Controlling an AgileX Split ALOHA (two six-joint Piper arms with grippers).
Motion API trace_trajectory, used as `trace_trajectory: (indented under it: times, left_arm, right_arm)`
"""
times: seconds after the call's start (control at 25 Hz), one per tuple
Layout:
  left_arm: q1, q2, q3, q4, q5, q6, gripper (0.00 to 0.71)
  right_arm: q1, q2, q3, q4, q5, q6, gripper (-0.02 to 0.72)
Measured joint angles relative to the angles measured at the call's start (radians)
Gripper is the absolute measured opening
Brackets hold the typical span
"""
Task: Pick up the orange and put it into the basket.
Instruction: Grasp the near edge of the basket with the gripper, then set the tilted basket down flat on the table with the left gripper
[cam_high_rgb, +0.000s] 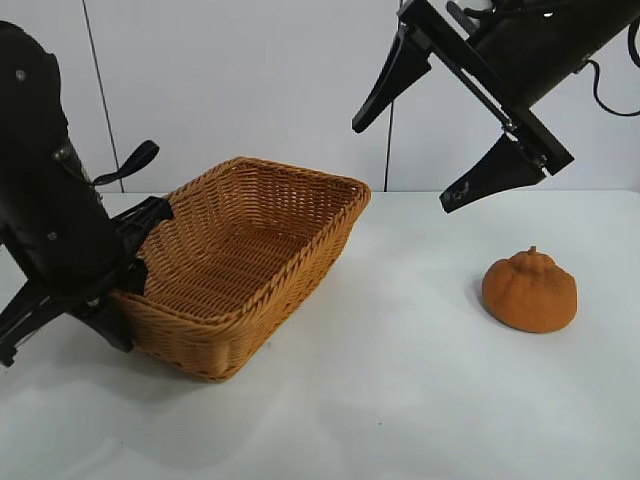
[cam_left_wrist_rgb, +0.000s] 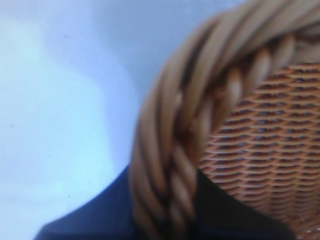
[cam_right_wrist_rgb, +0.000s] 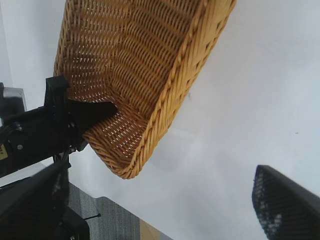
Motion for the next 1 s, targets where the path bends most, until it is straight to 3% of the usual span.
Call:
trace_trajectory:
  times: [0.24, 0.72, 1.0]
  left_arm:
    - [0.086, 0.000, -0.086, -0.172, 0.071, 0.281, 0.090]
    - [0.262, 0.006, -0.173, -0.181, 0.242, 0.786, 0.090]
    - [0.277, 0.006, -0.265, -0.159, 0.343, 0.990, 0.088]
  right_arm:
    - [0.000, 0.000, 0.000, 0.000, 0.000, 0.000, 0.684]
    - [0.000, 0.000, 0.000, 0.000, 0.003, 0.000, 0.684]
    - [0.000, 0.000, 0.000, 0.000, 0.008, 0.000, 0.684]
